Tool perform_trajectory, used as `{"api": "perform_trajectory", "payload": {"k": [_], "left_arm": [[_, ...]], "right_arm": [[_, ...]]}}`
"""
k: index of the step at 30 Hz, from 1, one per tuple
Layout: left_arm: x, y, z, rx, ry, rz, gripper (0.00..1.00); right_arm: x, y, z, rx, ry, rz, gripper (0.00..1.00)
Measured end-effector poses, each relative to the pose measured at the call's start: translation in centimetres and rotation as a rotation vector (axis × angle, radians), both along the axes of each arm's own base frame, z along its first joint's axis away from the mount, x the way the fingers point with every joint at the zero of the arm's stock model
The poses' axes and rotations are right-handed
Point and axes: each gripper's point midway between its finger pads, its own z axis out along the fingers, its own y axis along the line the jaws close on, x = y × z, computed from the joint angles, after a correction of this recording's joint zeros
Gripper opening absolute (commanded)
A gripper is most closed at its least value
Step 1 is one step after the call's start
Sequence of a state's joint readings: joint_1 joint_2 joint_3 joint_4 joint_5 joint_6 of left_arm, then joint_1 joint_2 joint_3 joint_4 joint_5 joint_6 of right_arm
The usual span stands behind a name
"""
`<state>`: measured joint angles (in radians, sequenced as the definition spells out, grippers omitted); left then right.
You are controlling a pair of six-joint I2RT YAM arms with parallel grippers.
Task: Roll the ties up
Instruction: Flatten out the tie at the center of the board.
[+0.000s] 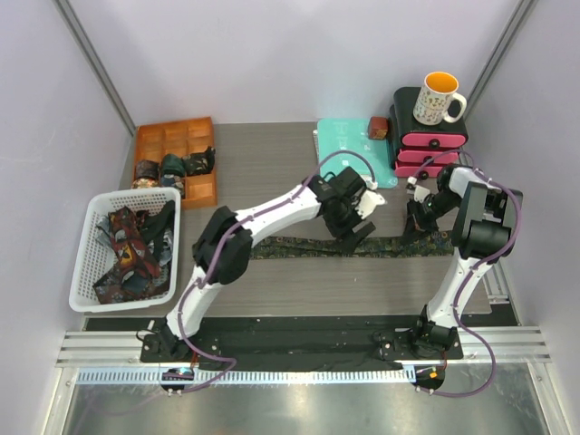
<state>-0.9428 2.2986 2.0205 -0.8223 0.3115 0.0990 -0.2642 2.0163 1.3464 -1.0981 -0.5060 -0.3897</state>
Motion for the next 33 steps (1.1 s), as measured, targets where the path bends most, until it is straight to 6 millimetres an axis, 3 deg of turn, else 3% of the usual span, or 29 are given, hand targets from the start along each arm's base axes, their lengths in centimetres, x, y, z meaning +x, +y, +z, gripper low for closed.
{"api": "perform_trajectory", "payload": {"k": [4, 7, 17, 24, 33], "left_arm": [[1.0, 2.1, 3.4, -0.05, -0.058, -0.027, 0.86], [1.8, 3.5, 4.2, -0.061, -0.09, -0.059, 0.86], [4.3, 9.8, -0.5, 0.076, -0.14, -0.191, 0.83], [4.2, 14.3, -3.7, 0.184, -0.113, -0.205, 0.87], [4.6, 18.7, -4.3, 0.247, -0.146, -0.224, 0.87]], "right_arm": [[0.5, -0.7, 0.3, -0.018, -0.017, -0.009, 0.01], [0.7, -1.3, 0.6, -0.032, -0.029, -0.02, 0.01], [1.1, -4.2, 1.5, -0.091, -0.044, -0.036, 0.01], [0.5, -4.8, 1.7, -0.107, -0.035, 0.003, 0.01], [-0.2, -5.0, 1.9, -0.111, -0.023, 0.038, 0.01]]}}
